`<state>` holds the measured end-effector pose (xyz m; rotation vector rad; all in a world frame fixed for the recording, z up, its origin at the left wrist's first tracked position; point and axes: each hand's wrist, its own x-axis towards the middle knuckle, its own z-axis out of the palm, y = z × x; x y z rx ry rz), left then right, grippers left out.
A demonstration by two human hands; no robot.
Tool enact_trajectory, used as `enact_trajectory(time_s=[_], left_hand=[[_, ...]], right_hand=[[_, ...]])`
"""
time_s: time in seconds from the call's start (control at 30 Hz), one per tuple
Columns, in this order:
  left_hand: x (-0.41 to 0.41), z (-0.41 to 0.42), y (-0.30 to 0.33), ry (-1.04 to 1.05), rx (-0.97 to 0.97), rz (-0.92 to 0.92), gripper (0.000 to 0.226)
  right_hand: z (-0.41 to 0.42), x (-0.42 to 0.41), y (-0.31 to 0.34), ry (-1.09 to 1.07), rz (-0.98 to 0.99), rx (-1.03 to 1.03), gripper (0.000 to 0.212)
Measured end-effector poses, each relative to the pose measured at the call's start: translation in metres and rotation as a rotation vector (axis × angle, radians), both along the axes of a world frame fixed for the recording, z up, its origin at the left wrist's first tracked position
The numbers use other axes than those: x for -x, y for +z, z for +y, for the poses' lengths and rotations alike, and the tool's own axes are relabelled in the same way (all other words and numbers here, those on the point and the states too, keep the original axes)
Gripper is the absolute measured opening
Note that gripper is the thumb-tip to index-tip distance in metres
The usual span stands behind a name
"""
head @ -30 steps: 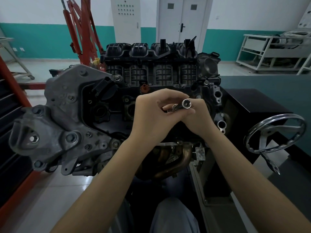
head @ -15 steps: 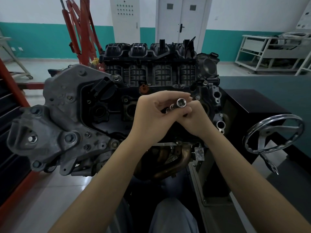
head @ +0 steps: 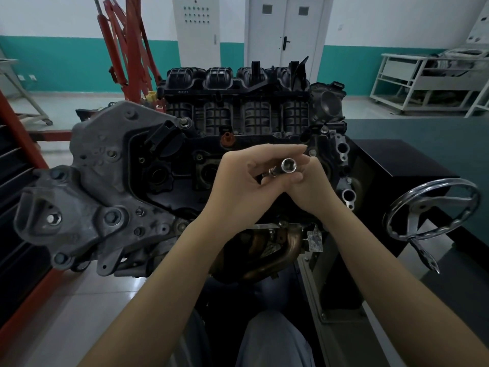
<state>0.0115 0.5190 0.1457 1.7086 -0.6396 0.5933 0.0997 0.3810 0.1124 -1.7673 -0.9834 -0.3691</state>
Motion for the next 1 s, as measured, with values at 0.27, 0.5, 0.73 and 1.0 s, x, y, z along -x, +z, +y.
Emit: enact_trajectory(time_s=[0.27, 0.5, 0.73, 1.0], left_hand=[[-0.0031, 0.0002, -0.0002, 0.140, -0.019, -0.015, 0.026], [-0.0017, 0.0003, -0.0019, 0.048, -0.025, 0.015, 0.034], [-0.0017, -0.0037, -0.0020, 0.097, -0.012, 0.014, 0.032], [-0.0027, -0.0053, -0.0017, 0.182, -0.019, -0.005, 0.031]], right_hand=[[-0.0007, -0.0009, -0.0002, 0.012, -0.022, -0.019, 0.024], [-0.0011, -0.0054, -0.0028, -0.001, 0.035, -0.035, 0.025], [-0.0004, -0.0018, -0.0007, 0.028, 0.012, -0.011, 0.036], [0.0000, -0.0054, -0.0036, 0.023, 0.013, -0.052, 0.019]])
